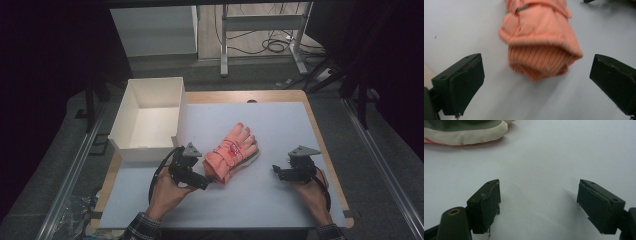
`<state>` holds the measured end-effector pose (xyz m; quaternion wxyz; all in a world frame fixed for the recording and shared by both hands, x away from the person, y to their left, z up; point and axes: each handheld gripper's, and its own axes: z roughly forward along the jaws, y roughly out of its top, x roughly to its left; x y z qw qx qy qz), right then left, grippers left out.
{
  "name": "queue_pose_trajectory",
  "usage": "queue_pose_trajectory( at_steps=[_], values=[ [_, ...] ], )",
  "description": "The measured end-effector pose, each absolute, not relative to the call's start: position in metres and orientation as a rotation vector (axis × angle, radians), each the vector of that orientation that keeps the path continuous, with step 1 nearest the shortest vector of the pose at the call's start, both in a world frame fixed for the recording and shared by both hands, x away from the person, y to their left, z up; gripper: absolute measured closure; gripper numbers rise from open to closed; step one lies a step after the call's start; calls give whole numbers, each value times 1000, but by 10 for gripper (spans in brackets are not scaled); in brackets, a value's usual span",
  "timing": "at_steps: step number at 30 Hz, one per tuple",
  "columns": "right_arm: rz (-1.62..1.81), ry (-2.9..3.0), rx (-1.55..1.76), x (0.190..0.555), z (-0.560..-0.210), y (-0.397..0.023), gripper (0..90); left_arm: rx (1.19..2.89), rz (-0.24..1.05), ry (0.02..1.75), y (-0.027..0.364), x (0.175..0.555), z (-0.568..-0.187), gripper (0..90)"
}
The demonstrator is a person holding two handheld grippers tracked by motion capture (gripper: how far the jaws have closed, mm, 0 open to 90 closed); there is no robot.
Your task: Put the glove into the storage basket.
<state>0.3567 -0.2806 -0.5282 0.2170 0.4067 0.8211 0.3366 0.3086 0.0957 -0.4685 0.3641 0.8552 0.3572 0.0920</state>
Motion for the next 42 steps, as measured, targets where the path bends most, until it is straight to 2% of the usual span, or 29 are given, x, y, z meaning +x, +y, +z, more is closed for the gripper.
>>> queue_pose_trajectory(
  at_steps=[12, 20, 34, 42],
  values=[
    [946, 2289, 1154, 359, -529, -283, 183, 2234, 257, 890, 58, 342, -465, 0],
    [947, 2288, 1153, 359, -530, -283, 183, 2287, 252, 927, 27, 368, -480, 0],
    [945, 2288, 1151, 359, -530, -283, 182, 2408, 260, 944, 9, 375, -511, 0],
    [946, 2288, 1153, 359, -530, -283, 182, 2470, 240, 920, 5, 373, -518, 85]
  ],
)
